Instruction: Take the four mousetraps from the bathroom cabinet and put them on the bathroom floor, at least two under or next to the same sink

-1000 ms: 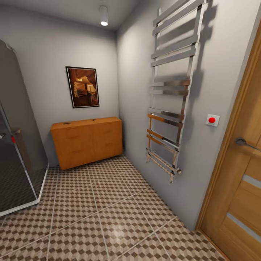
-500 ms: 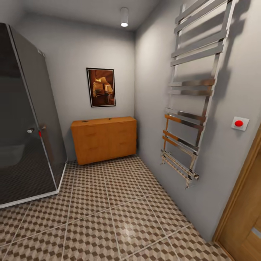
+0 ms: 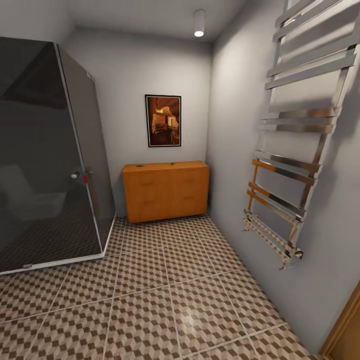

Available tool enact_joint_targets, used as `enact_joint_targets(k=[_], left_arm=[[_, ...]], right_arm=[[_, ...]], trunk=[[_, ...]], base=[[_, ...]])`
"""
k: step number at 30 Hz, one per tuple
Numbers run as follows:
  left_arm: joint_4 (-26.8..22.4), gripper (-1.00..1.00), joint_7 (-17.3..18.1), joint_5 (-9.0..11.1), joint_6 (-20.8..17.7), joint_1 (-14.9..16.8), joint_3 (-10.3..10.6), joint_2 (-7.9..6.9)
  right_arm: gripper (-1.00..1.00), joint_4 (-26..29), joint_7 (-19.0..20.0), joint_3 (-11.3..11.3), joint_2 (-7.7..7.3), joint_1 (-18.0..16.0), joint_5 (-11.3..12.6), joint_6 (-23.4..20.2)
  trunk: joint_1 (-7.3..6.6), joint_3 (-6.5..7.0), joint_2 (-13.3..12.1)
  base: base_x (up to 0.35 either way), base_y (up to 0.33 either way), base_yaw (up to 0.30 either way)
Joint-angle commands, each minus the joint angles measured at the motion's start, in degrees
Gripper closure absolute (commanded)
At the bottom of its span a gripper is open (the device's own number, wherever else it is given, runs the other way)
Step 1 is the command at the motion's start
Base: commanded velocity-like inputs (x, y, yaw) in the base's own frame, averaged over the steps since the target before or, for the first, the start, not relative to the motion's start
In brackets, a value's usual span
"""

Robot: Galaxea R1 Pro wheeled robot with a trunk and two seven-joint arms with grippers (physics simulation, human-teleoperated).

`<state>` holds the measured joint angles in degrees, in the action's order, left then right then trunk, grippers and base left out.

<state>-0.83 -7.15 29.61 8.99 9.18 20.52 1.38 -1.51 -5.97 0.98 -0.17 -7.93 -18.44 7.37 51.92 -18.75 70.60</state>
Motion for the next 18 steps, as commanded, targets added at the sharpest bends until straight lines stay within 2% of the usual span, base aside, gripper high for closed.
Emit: enact_joint_targets(k=[1, 13, 18], left_arm=[[0.04, -1.0, -0.21, 0.41, 0.16, 0.04, 0.49, 0.02], [0.04, -1.0, -0.23, 0.44, 0.15, 0.04, 0.49, 0.03], [0.04, -1.0, -0.2, 0.41, 0.15, 0.04, 0.49, 0.05]], right_arm=[[-1.0, -0.16, -0.27, 0.08, 0.0, -0.07, -0.34, 0.28], [-1.0, -0.16, -0.27, 0.08, 0.0, -0.07, -0.36, 0.28], [-1.0, -0.16, -0.27, 0.08, 0.0, -0.07, -0.32, 0.28]], trunk=[[0.0, -0.07, 0.04], [0.0, -0.07, 0.04], [0.0, -0.07, 0.04]], base=[[0.0, 0.0, 0.281], [0.0, 0.0, 0.279], [0.01, 0.0, 0.166]])
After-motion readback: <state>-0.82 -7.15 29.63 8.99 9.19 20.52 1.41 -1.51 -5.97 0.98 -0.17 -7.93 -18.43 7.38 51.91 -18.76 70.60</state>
